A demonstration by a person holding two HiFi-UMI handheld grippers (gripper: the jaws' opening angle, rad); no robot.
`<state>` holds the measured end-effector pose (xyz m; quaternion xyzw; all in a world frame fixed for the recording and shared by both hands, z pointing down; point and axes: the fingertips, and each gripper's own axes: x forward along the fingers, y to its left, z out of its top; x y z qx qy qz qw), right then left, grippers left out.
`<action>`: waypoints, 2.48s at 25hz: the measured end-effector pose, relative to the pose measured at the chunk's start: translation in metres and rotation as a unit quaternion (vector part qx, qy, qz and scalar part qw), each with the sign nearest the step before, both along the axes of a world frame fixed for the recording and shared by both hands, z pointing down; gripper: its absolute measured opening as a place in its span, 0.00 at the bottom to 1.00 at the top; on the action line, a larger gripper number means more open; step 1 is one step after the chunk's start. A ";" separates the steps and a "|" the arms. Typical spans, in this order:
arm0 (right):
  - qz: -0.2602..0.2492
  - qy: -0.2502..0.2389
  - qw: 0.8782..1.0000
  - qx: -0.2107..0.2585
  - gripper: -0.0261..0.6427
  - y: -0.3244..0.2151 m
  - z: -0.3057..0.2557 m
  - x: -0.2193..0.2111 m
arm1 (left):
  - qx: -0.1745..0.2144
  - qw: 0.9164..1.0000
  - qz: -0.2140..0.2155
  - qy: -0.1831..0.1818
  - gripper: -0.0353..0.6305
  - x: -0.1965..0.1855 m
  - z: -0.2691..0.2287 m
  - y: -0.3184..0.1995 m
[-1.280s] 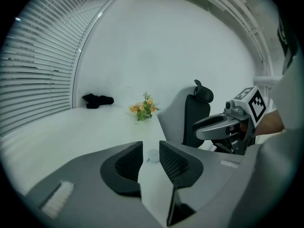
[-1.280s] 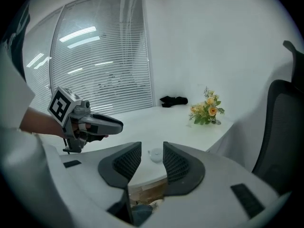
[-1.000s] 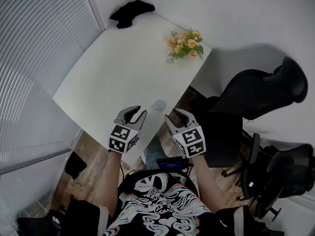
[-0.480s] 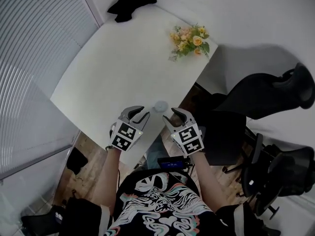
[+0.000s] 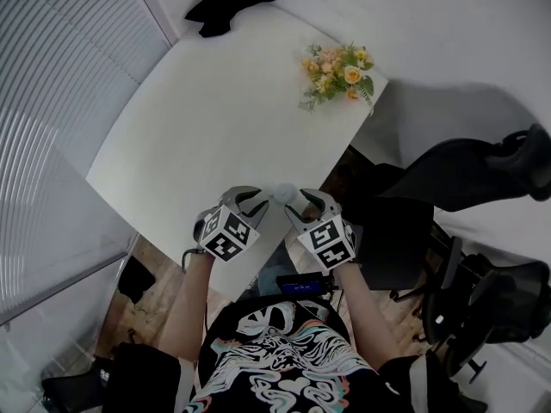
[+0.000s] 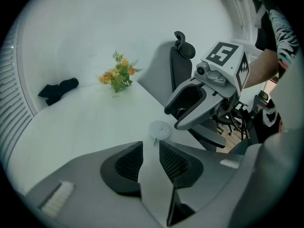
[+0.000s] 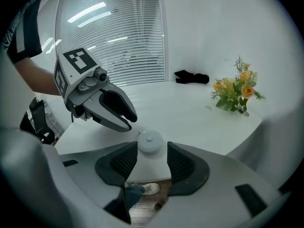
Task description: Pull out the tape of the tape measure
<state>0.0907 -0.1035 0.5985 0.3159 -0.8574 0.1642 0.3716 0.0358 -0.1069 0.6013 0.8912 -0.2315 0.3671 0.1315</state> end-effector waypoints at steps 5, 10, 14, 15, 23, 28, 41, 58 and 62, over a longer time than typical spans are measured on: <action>-0.021 0.016 1.000 -0.005 0.35 -0.002 0.006 -0.003 | -0.001 0.999 0.039 -0.021 0.21 0.005 0.008 -0.001; -0.040 0.025 0.999 0.000 0.35 -0.006 0.009 -0.006 | -0.001 0.997 0.064 -0.032 0.21 0.008 0.012 -0.003; -0.056 0.028 0.998 0.004 0.37 -0.008 0.009 -0.009 | 0.002 0.995 0.087 -0.044 0.20 0.011 0.014 -0.003; -0.061 0.029 0.998 0.004 0.38 -0.008 0.010 -0.010 | 0.001 0.995 0.093 -0.045 0.20 0.012 0.015 -0.002; -0.094 0.043 0.995 0.003 0.40 -0.006 0.015 -0.016 | -0.003 0.992 0.118 -0.050 0.18 0.019 0.018 0.001; -0.110 0.050 0.993 0.005 0.41 -0.006 0.017 -0.019 | -0.003 0.991 0.126 -0.053 0.17 0.022 0.019 0.000; -0.157 0.067 0.985 0.016 0.44 -0.008 0.021 -0.024 | -0.006 0.988 0.143 -0.049 0.15 0.024 0.019 0.003; -0.251 0.062 0.966 0.004 0.39 -0.008 0.022 -0.033 | -0.016 0.987 0.155 -0.041 0.12 0.026 0.019 0.002; -0.256 0.059 0.965 0.002 0.38 -0.009 0.022 -0.033 | -0.017 0.986 0.158 -0.043 0.12 0.025 0.019 0.002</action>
